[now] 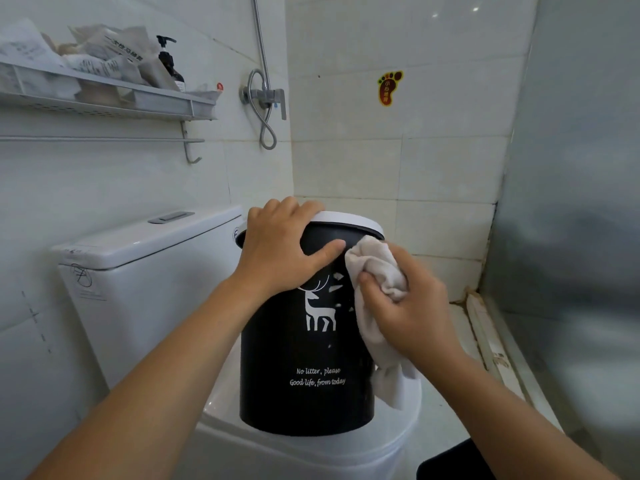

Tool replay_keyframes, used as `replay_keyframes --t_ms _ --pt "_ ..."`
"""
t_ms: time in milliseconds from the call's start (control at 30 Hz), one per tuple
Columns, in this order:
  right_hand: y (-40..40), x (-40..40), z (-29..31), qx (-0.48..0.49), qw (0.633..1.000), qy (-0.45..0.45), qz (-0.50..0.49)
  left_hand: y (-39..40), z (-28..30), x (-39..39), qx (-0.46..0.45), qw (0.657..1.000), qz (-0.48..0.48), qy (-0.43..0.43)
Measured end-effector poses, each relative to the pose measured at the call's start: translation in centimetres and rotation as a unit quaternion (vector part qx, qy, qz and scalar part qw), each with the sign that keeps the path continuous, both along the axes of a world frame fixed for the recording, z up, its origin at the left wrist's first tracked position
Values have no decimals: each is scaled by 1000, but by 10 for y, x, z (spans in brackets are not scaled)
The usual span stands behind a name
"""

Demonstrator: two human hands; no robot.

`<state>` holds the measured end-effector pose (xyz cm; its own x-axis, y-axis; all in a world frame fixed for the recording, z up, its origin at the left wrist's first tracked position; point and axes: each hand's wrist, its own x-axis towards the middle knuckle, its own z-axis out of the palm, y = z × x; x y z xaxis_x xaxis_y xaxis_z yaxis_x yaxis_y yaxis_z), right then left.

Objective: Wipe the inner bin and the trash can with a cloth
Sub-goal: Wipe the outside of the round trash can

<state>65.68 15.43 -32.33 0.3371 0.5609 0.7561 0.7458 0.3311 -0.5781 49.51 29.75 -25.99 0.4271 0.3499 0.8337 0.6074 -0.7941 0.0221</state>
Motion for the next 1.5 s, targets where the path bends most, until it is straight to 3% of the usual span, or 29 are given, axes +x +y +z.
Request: replay_keyframes --t_ms 167,367,433,667,733,933,1233,1300,1433,1500 --pt "13 -4 14 -14 996 -88 -25 1 -2 2 17 999 -11 -32" --pt "-11 -20 -4 -80 968 -222 84 9 0 -1 -12 999 -13 -44" --pt "-16 -27 -8 -92 958 -261 75 9 2 -3 -24 998 -18 -47" --pt "7 -5 11 4 991 -117 -67 -4 3 -5 -24 997 -54 -47" --pt "6 -9 5 10 990 -123 -63 -4 4 -3 -35 997 -53 -45" --pt "-15 -22 -23 -40 970 -228 75 8 8 -9 -88 993 -57 -59" --pt "9 -15 8 9 987 -127 -96 -3 9 -4 -83 992 -79 -45" --pt "6 -19 1 1 987 -146 -66 0 9 -5 -92 992 -74 -46" --pt "-15 -29 -21 -79 966 -227 95 9 11 -11 -122 988 -64 -70" --pt "-17 -33 -23 -85 961 -250 87 9 11 -13 -123 988 -68 -68"
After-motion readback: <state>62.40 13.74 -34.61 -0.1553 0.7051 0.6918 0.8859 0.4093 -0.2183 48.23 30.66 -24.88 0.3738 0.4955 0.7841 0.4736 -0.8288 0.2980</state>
